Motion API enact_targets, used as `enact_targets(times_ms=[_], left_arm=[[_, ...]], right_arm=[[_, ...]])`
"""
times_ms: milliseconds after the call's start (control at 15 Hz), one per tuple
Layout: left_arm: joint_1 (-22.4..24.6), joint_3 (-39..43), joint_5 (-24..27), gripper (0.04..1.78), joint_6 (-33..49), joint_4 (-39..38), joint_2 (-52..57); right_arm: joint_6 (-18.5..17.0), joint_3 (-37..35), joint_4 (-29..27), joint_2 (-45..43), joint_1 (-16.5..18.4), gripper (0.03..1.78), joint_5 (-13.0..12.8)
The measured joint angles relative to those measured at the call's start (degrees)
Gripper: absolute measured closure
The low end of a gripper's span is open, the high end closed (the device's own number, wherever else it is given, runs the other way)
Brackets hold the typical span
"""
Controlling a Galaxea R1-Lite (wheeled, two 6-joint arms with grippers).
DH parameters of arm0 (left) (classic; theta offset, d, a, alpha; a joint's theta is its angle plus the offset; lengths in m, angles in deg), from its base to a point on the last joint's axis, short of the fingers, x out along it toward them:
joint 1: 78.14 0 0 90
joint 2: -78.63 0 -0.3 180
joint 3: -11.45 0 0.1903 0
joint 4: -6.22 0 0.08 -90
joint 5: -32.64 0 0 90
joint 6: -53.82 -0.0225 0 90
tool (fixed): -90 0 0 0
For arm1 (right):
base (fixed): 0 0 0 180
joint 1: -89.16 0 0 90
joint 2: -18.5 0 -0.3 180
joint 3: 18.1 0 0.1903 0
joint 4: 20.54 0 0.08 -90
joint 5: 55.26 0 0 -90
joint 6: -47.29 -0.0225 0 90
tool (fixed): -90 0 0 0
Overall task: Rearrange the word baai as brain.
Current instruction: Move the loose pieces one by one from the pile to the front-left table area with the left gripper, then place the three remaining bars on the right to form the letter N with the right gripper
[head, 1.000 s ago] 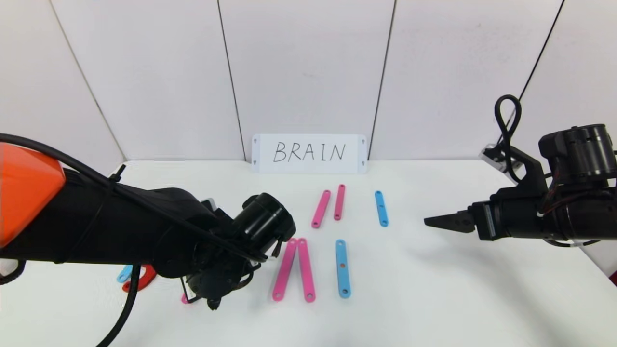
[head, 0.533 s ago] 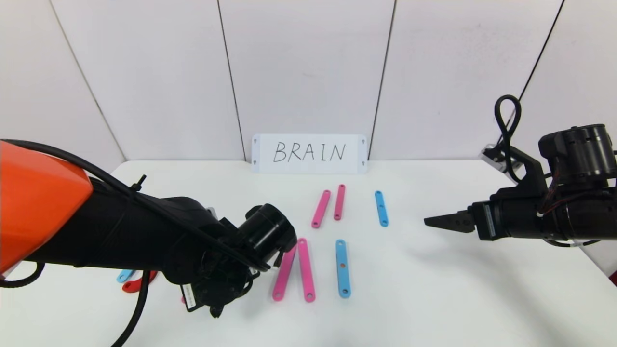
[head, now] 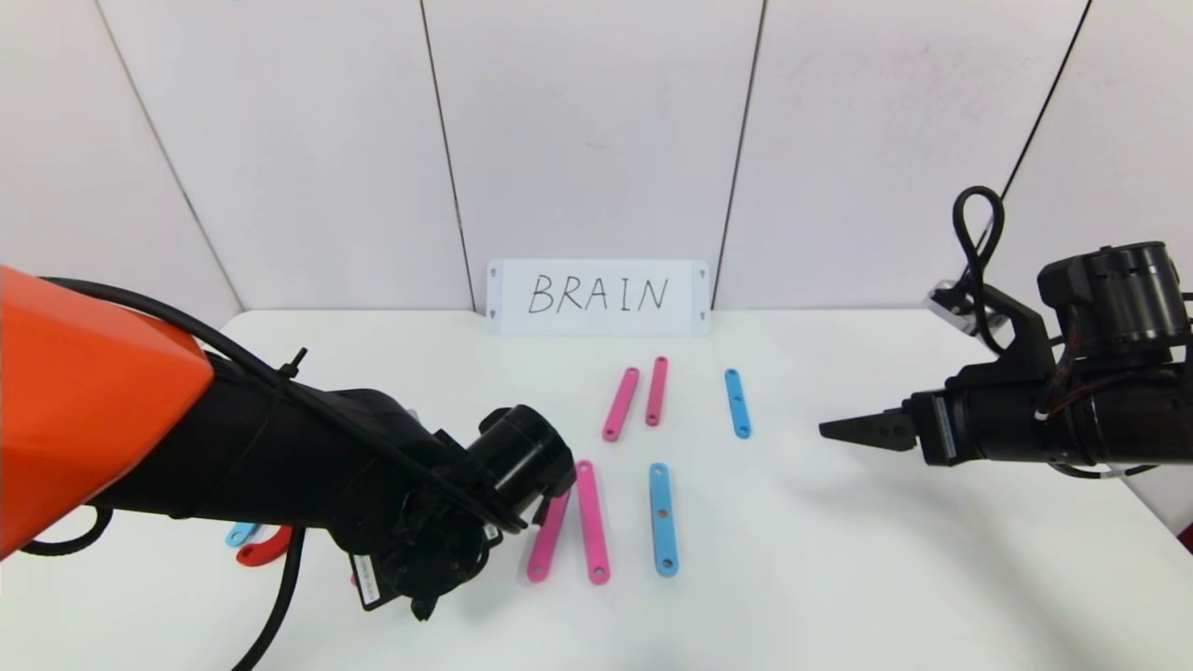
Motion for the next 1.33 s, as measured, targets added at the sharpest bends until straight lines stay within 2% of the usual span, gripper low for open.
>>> enact_targets(times_ms=[200, 333, 467, 733, 933, 1067, 1333], left_arm=[[0.1, 0.2, -1.2, 1.51, 0.0, 0.0, -0.3], [0.1, 0.3, -2.0, 1.38, 0.1, 0.0, -0.7], [0.2, 0.3, -2.0, 1.14, 0.1, 0.0, -1.1], [0.1, 0.0, -2.0, 0.46, -0.1, 0.0, -1.2], [0.0, -0.4, -1.9, 0.16, -0.2, 0.0, -0.7], [-0.1, -0.5, -1.9, 0.08, -0.4, 0.0, -0.3], [0.0, -0.5, -1.8, 0.08, -1.5, 0.0, 1.3]], right_arm=[[0.0, 0.0, 0.0, 0.0, 0.0, 0.08, 0.0], [0.0, 0.0, 0.0, 0.0, 0.0, 0.08, 0.0], [0.0, 0.0, 0.0, 0.0, 0.0, 0.08, 0.0], [0.0, 0.0, 0.0, 0.0, 0.0, 0.08, 0.0], [0.0, -0.1, 0.0, 0.0, -0.1, 0.08, 0.0], [0.0, -0.1, 0.0, 0.0, -0.1, 0.08, 0.0], [0.0, -0.1, 0.0, 0.0, -0.1, 0.08, -0.2]])
